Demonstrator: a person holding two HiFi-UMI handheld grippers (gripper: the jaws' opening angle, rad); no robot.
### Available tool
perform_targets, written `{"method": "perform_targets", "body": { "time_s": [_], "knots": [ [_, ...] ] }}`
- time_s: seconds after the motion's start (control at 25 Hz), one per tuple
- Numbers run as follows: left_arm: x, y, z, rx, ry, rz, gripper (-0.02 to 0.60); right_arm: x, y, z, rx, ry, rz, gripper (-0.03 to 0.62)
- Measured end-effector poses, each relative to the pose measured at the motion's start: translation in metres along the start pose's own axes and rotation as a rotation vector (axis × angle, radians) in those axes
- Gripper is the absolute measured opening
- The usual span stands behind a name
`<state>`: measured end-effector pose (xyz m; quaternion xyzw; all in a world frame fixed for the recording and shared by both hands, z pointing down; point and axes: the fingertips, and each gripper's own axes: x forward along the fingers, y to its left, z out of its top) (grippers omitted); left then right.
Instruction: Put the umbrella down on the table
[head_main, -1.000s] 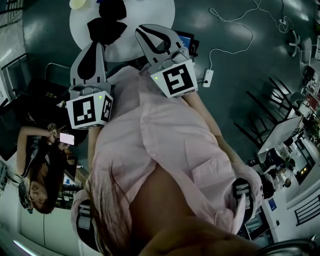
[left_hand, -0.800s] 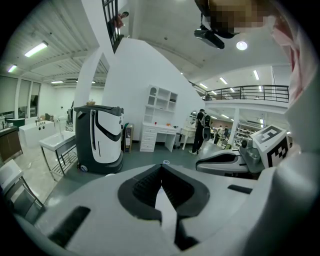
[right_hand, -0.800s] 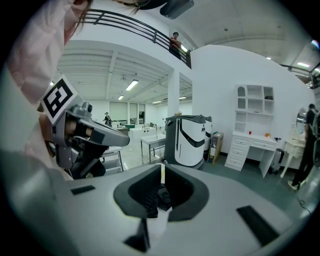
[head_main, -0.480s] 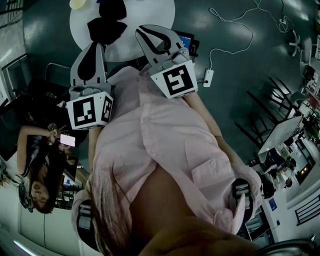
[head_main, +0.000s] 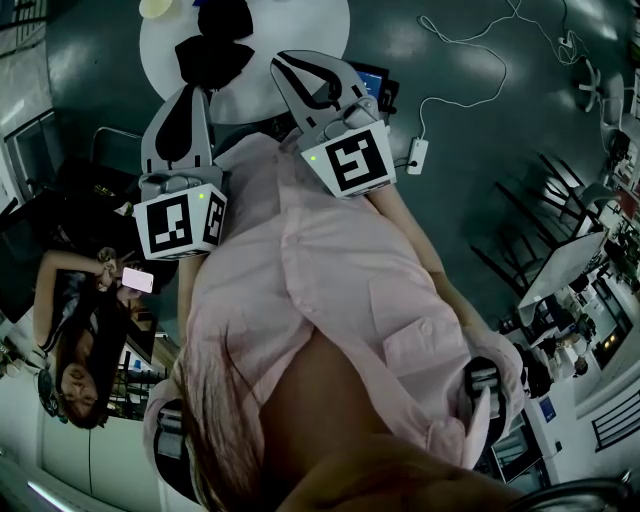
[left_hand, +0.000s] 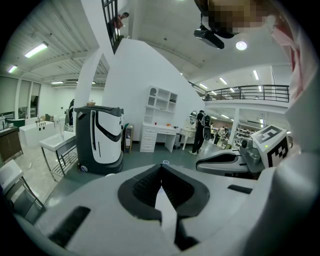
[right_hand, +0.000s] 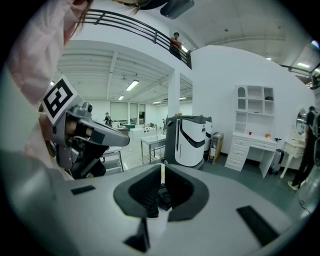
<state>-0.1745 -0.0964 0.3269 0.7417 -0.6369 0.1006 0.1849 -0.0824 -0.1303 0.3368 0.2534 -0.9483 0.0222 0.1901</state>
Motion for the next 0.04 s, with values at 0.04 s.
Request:
{"method": "perform_targets", "body": {
  "time_s": [0.04],
  "knots": [
    [0.0000, -0.0004, -0.0004, 0.000, 0.000, 0.000, 0.020, -0.0004, -0.0001, -0.0004, -0.001, 0.000, 0.001, 0.041]
  ]
}}
